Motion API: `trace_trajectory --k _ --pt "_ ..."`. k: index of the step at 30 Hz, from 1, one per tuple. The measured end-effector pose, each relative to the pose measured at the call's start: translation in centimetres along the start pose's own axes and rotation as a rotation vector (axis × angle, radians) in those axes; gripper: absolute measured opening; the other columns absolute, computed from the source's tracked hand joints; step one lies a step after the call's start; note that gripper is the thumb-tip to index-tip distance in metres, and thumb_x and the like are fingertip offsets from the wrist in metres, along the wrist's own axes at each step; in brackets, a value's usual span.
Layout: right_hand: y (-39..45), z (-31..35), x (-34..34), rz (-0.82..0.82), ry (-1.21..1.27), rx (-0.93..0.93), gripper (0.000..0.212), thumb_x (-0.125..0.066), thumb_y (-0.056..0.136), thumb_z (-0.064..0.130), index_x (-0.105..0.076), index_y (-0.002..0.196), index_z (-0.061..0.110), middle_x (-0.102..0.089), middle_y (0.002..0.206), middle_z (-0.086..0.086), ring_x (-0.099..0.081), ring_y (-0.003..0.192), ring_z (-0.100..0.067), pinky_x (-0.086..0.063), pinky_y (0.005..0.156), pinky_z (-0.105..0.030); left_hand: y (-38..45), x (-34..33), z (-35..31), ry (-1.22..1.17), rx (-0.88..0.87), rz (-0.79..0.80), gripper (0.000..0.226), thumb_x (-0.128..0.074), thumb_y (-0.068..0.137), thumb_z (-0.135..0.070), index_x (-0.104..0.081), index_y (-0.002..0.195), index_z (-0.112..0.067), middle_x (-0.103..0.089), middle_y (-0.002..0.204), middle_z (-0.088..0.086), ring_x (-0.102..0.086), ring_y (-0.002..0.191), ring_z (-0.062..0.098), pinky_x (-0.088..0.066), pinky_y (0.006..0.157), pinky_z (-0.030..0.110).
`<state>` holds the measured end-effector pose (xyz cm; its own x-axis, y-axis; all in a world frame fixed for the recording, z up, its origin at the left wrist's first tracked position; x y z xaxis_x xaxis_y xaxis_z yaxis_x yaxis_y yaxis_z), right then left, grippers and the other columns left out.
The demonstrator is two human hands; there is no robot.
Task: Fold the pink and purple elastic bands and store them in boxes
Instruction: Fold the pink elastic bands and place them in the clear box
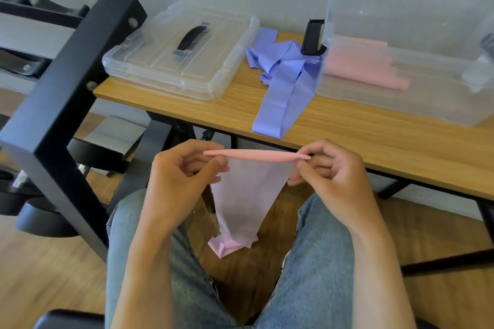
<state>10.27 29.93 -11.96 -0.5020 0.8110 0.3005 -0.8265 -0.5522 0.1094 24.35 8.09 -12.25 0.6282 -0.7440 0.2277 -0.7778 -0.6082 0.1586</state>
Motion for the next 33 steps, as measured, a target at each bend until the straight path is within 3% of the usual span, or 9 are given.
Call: trace_trajectory --k 3,6,10,12,15,21,26,30,33 --pt "0.0 0.3 0.0 0.024 0.196 -0.021 0.007 -0.067 0.096 -0.002 -0.07 0.101 0.002 -0.08 0.091 -0.01 -0.079 0.091 -0.025 -0.062 0.09 -0.04 -0.1 0.2 -0.1 -0.112 0.028 -0.025 0.018 -0.072 0.091 -0.016 -0.076 0.107 -0.009 -0.08 0.09 0.004 -0.078 0.087 0.02 -0.065 0.075 0.035" --pt "0.1 0.4 0.2 -0.013 0.21 -0.002 0.006 -0.069 0.095 0.004 -0.071 0.099 0.0 -0.08 0.09 -0.01 -0.079 0.088 -0.026 -0.064 0.082 -0.042 0.1 0.4 -0.3 -0.076 -0.02 -0.024 0.017 -0.073 0.089 -0.011 -0.075 0.106 -0.008 -0.08 0.09 0.003 -0.078 0.083 0.019 -0.065 0.075 0.033" --pt "0.4 -0.8 0.2 0.007 0.123 -0.051 0.037 -0.074 0.093 0.01 -0.067 0.127 0.024 -0.081 0.1 0.001 -0.078 0.093 -0.016 -0.064 0.08 -0.033 0.2 0.5 0.3 -0.001 0.011 0.025 0.045 -0.076 0.086 -0.013 -0.066 0.128 -0.02 -0.08 0.096 -0.006 -0.077 0.087 0.009 -0.061 0.08 0.023" --pt "0.6 -1.5 0.1 0.043 0.016 -0.066 0.041 -0.075 0.092 0.01 -0.069 0.128 0.03 -0.08 0.103 0.008 -0.077 0.097 -0.009 -0.063 0.085 -0.032 0.4 0.6 0.7 0.11 -0.007 0.04 0.039 -0.076 0.086 -0.015 -0.07 0.124 -0.024 -0.079 0.096 -0.01 -0.075 0.088 0.006 -0.062 0.082 0.027" --pt "0.8 -1.7 -0.1 0.04 -0.127 -0.021 0.023 -0.074 0.093 0.007 -0.079 0.109 0.023 -0.08 0.095 0.012 -0.076 0.089 -0.004 -0.063 0.085 -0.032 0.5 0.3 1.1 0.208 -0.029 0.051 0.026 -0.076 0.087 -0.019 -0.076 0.113 -0.021 -0.078 0.091 -0.012 -0.075 0.084 0.007 -0.064 0.079 0.031" --pt "0.8 -1.1 -0.4 0.024 -0.143 0.055 0.013 -0.067 0.099 0.009 -0.072 0.098 0.021 -0.071 0.065 -0.001 -0.07 0.057 -0.019 -0.06 0.06 -0.037 0.5 -0.3 1.6 0.017 0.029 0.06 0.021 -0.07 0.092 -0.015 -0.072 0.113 -0.013 -0.079 0.083 0.002 -0.078 0.078 0.018 -0.065 0.073 0.035" --pt "0.8 -1.2 -0.4 0.019 0.148 0.016 0.012 -0.069 0.095 -0.001 -0.074 0.102 0.007 -0.08 0.089 -0.007 -0.079 0.088 -0.023 -0.064 0.081 -0.038 0.6 -0.5 1.4 -0.166 0.06 0.012 0.017 -0.068 0.094 -0.012 -0.074 0.109 -0.006 -0.08 0.091 0.007 -0.078 0.088 0.023 -0.064 0.076 0.034" --pt "0.9 -1.5 -0.1 -0.027 0.132 0.024 0.006 -0.07 0.096 0.007 -0.075 0.099 0.007 -0.08 0.087 -0.006 -0.079 0.085 -0.022 -0.065 0.079 -0.043 0.7 -0.6 1.4 -0.111 0.033 0.042 0.028 -0.072 0.088 -0.009 -0.071 0.116 -0.011 -0.08 0.095 0.002 -0.078 0.089 0.02 -0.064 0.077 0.03" --pt "1.1 -2.5 -0.1 0.021 0.103 -0.049 0.037 -0.074 0.093 0.012 -0.069 0.128 0.022 -0.081 0.1 0.005 -0.078 0.094 -0.013 -0.063 0.085 -0.031 0.7 -0.3 1.7 -0.047 0.042 0.062 0.047 -0.076 0.086 -0.009 -0.065 0.131 -0.018 -0.08 0.098 -0.004 -0.077 0.09 0.01 -0.059 0.08 0.019"
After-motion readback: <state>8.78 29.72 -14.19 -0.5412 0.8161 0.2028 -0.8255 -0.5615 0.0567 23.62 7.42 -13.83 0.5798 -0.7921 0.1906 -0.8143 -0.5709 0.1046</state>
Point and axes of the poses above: each hand's wrist, its own y-axis towards the middle knuckle, its own x-axis out of the back of the hand, z = x × y, the point moved 7 cm from there along y, towards the middle knuckle
